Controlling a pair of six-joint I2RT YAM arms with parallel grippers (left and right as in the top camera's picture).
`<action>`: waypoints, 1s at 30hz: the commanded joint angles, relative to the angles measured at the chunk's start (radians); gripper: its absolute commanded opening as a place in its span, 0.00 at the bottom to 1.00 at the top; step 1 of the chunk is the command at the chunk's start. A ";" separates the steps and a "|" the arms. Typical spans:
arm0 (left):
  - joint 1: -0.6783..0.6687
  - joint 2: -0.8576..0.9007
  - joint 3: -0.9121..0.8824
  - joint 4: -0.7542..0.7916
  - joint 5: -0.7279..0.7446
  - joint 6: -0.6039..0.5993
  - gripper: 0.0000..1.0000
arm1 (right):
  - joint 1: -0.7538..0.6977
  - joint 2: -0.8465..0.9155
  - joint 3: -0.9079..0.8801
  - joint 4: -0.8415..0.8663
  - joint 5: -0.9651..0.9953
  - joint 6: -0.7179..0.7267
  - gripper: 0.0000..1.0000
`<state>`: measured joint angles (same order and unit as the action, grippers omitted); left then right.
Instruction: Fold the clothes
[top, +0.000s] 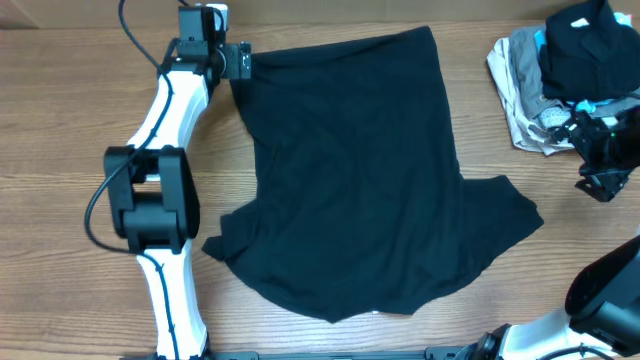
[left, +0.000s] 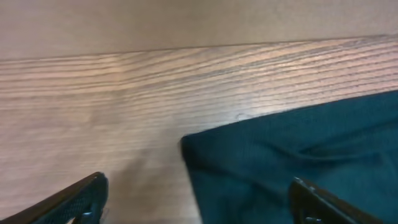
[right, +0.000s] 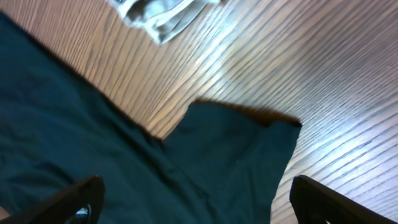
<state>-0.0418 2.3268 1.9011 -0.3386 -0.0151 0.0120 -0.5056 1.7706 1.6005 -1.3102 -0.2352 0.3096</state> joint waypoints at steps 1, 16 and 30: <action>0.002 0.093 0.046 0.034 0.118 0.031 0.87 | 0.036 -0.035 0.027 -0.008 0.021 -0.026 0.93; 0.002 0.204 0.046 0.154 0.138 0.033 0.47 | 0.116 -0.035 0.026 -0.033 0.021 -0.026 0.84; 0.140 0.142 0.048 -0.185 -0.260 -0.177 0.04 | 0.242 -0.035 0.026 -0.005 0.021 -0.049 0.84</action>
<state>-0.0147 2.4836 1.9697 -0.4309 -0.1215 -0.1268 -0.3168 1.7645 1.6009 -1.3396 -0.2184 0.2829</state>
